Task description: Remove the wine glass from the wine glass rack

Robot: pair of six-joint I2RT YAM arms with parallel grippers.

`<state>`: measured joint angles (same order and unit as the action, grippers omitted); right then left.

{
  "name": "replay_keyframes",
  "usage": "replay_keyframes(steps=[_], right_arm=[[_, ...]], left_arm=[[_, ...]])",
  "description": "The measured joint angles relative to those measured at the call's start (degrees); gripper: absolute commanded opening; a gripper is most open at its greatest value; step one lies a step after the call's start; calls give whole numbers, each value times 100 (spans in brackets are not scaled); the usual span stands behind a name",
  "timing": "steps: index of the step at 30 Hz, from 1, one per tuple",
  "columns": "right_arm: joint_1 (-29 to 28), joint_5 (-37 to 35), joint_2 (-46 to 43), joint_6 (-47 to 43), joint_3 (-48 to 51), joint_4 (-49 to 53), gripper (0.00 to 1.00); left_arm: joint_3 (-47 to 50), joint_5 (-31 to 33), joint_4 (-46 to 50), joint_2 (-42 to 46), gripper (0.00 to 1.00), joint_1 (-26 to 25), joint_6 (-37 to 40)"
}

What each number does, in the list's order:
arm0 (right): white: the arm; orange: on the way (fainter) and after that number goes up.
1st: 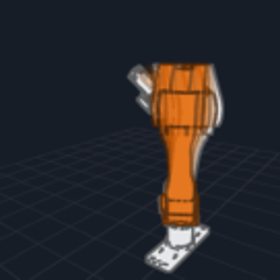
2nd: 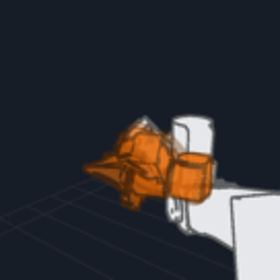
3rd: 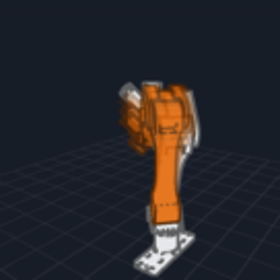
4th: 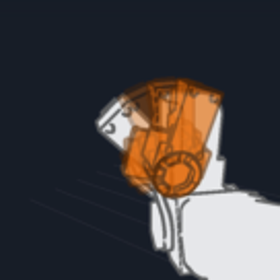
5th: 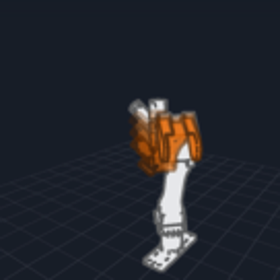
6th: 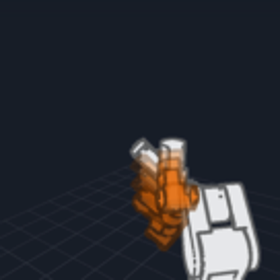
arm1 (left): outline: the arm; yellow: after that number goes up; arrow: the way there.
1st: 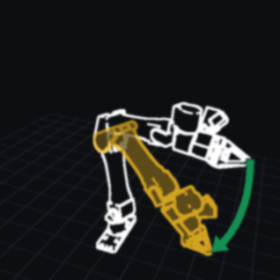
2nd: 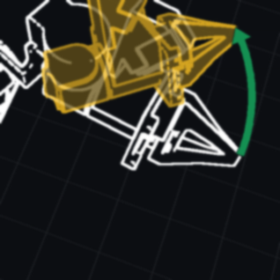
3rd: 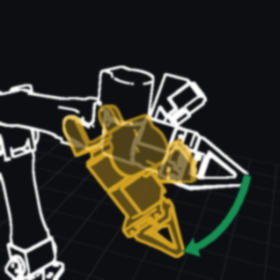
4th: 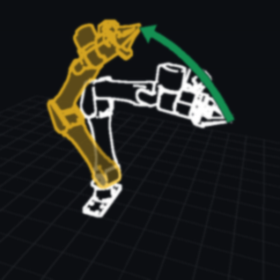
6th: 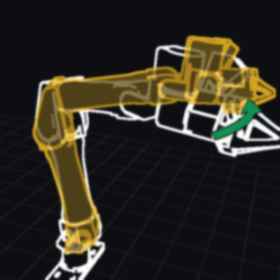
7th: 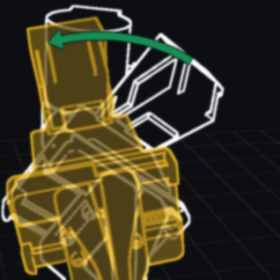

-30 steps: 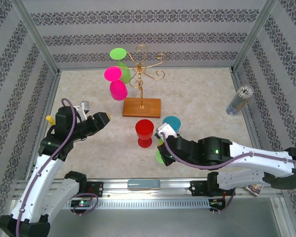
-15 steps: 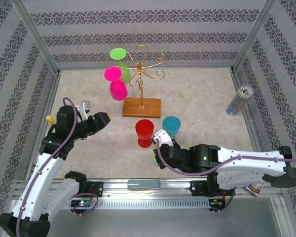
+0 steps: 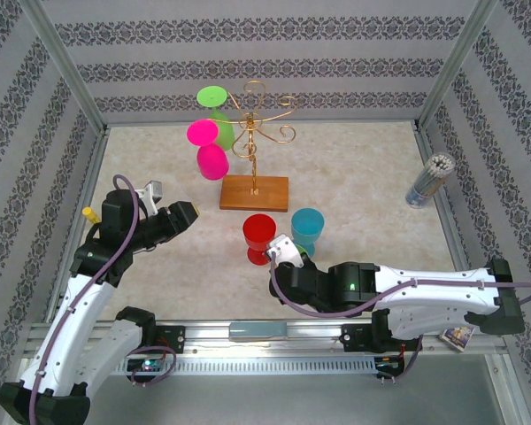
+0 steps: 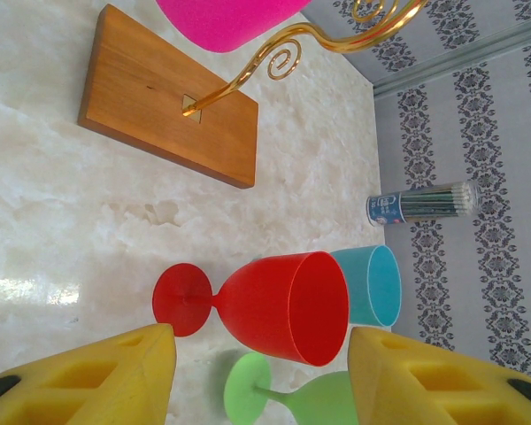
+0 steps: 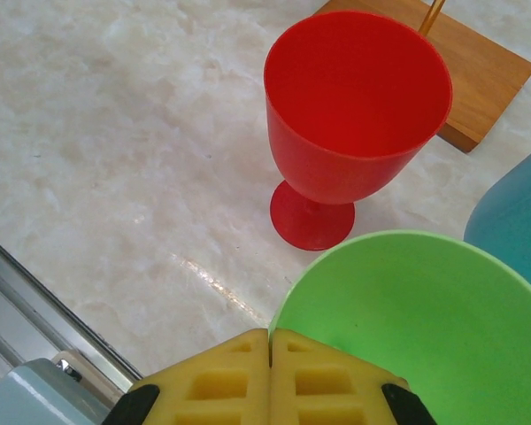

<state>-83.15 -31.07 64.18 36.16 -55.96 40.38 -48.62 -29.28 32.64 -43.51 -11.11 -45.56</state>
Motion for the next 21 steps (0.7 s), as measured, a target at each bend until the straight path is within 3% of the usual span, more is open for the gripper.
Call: replay_keyframes(steps=[15, 21], right_arm=[[0, -61, 131, 175, 323, -118, 1], [0, -92, 219, 308, 326, -175, 29]], left_arm=[[7, 0, 0, 0, 55, 0, 17], [7, 0, 0, -2, 55, 0, 20]])
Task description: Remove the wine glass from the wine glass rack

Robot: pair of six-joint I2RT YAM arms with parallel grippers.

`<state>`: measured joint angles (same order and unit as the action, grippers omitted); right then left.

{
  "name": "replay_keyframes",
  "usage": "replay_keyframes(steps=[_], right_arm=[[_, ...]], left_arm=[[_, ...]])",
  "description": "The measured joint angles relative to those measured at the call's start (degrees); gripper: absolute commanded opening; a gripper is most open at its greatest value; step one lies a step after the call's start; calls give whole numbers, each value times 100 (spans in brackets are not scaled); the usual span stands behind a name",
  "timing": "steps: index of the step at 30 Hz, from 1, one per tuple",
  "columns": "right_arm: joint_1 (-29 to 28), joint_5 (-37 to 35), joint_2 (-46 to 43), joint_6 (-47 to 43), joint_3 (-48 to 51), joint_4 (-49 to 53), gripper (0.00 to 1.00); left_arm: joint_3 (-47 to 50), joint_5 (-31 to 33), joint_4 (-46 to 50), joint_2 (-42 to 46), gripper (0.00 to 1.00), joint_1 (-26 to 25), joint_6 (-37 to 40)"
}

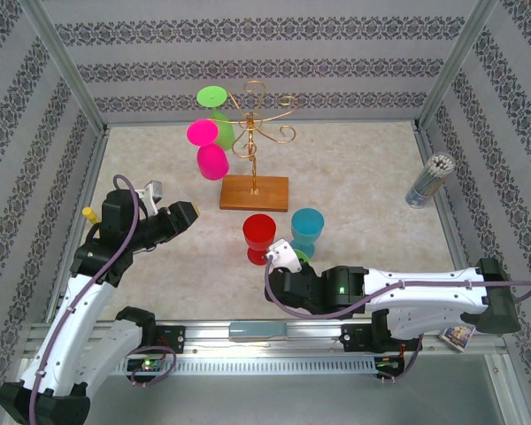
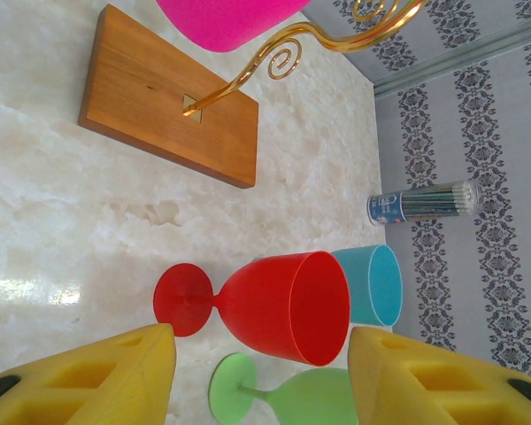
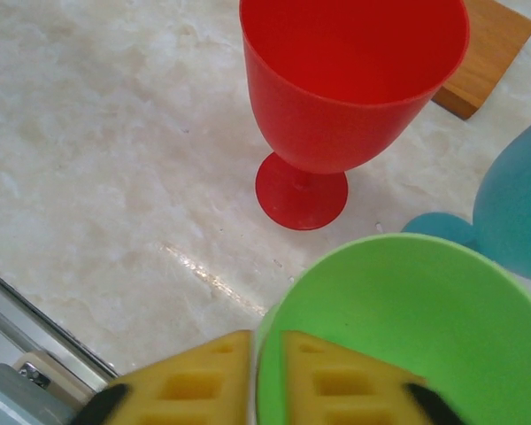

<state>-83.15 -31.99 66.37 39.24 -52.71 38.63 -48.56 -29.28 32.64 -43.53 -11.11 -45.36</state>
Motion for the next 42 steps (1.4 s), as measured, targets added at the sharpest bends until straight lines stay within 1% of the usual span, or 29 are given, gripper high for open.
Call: replay_keyframes(steps=[2, 5, 11, 17, 21, 25, 29, 32, 37, 42], right_arm=[[2, -13, 2, -4, 0, 4, 32], [2, -17, 2, -7, 0, 9, 32], [2, -79, -52, -24, -70, 173, 36], [33, -160, -420, -267, -769, 422, 38], [308, 15, -610, -509, -1342, 444, 37], [796, 551, -614, -732, -1864, 433, 38], [1303, 1169, -343, -1034, -2621, 398, 43], [1694, 1749, 87, -1259, -3427, 365, 45], [2452, 2953, 1023, -1523, -4892, 319, 46], [3040, 3941, 1906, -1613, -5941, 299, 47]], left_arm=[[0, 0, 0, -2, 55, 0, 0], [0, 0, 0, -15, 55, 0, 2], [-2, 0, 2, -59, 55, 0, 15], [-98, 0, 103, -92, 55, 0, 79], [-354, 15, 258, -166, 55, 0, 168], [-723, 92, 487, -275, 55, 0, 284], [-1276, 129, 763, -531, 55, 0, 415], [-1744, 149, 898, -774, 55, 2, 490], [-2516, 166, 1027, -1174, 55, 103, 595], [-2981, 133, 1023, -1517, 55, 306, 597]])
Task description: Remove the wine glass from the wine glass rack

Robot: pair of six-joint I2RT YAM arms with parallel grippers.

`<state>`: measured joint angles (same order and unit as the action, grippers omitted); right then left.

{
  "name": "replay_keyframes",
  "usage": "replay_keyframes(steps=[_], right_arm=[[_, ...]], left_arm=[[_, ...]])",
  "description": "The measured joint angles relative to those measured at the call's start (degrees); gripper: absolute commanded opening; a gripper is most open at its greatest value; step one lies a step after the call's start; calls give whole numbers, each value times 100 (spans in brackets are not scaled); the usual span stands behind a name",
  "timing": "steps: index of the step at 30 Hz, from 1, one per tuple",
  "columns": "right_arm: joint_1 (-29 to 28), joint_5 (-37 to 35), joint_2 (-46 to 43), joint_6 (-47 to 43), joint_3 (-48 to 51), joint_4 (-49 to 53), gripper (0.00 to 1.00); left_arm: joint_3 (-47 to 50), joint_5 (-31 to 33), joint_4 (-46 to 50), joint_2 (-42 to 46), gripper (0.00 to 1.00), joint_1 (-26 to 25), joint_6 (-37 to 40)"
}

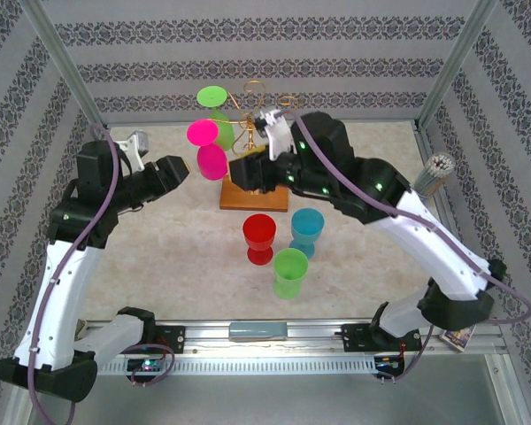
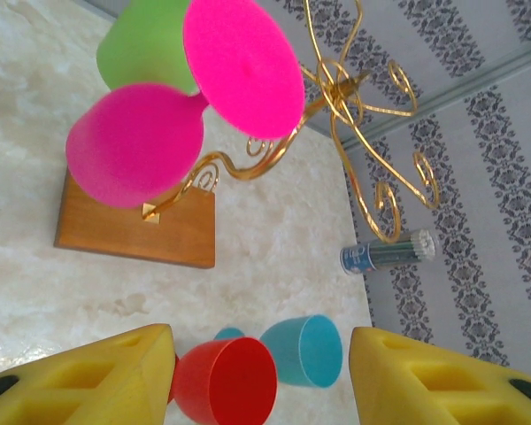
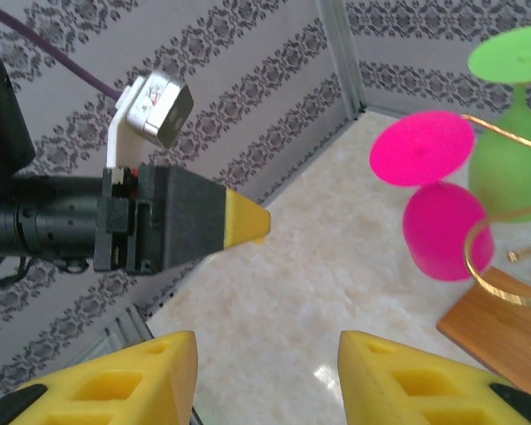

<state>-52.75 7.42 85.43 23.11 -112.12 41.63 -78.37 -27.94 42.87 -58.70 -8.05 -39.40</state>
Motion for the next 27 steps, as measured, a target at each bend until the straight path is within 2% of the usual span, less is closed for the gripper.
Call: replay_keyframes(steps=[9, 17, 27], right_arm=[[807, 1366, 1784, 2, -1801, 90, 52], [1320, 1923, 3077, 4, -3276, 531, 51], [1655, 2149, 3628, -2, -3550, 857, 47]], left_arm=[[-289, -435, -74, -555, 57, 640, -26], [-352, -697, -236, -822, 57, 940, -2], [-361, -973, -522, -1196, 57, 1130, -2]])
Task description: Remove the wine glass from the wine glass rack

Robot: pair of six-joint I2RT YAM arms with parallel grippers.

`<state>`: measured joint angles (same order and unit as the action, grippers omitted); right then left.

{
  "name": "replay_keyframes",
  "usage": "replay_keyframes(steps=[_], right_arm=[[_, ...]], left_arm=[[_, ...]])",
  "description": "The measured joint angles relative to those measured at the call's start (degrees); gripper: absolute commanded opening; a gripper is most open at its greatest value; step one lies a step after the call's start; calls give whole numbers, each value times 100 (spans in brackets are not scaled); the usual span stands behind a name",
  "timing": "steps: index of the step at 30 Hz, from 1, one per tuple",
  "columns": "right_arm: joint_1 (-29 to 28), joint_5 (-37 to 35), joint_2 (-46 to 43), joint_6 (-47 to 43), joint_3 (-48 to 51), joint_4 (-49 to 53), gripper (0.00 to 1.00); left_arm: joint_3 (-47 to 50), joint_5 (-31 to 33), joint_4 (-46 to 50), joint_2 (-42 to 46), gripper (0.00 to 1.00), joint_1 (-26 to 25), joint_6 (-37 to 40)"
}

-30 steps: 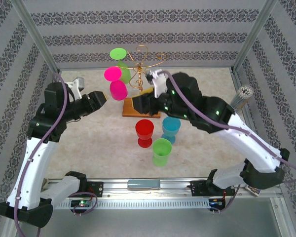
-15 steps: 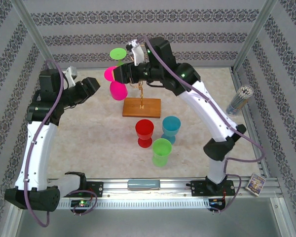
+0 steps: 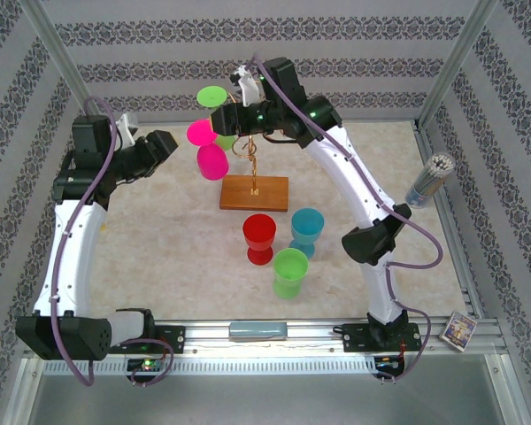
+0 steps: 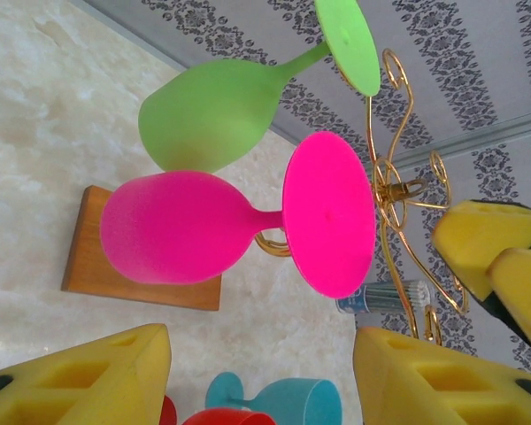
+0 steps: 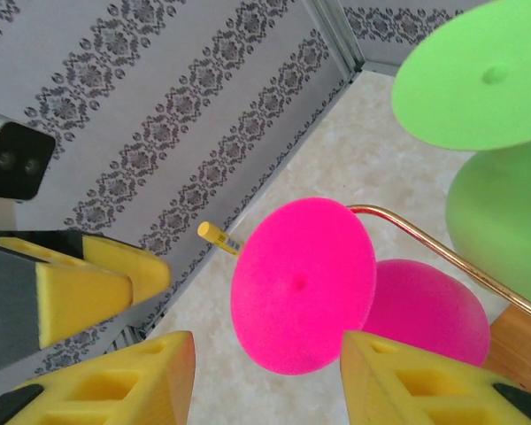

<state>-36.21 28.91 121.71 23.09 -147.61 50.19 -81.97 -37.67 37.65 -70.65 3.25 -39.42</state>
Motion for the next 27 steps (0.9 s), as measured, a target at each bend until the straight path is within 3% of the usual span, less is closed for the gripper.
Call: replay_keyframes(steps=[27], right_arm=[[11, -98, 501, -254, -455, 236, 50]], left_arm=[[11, -271, -420, -173, 57, 63, -136]])
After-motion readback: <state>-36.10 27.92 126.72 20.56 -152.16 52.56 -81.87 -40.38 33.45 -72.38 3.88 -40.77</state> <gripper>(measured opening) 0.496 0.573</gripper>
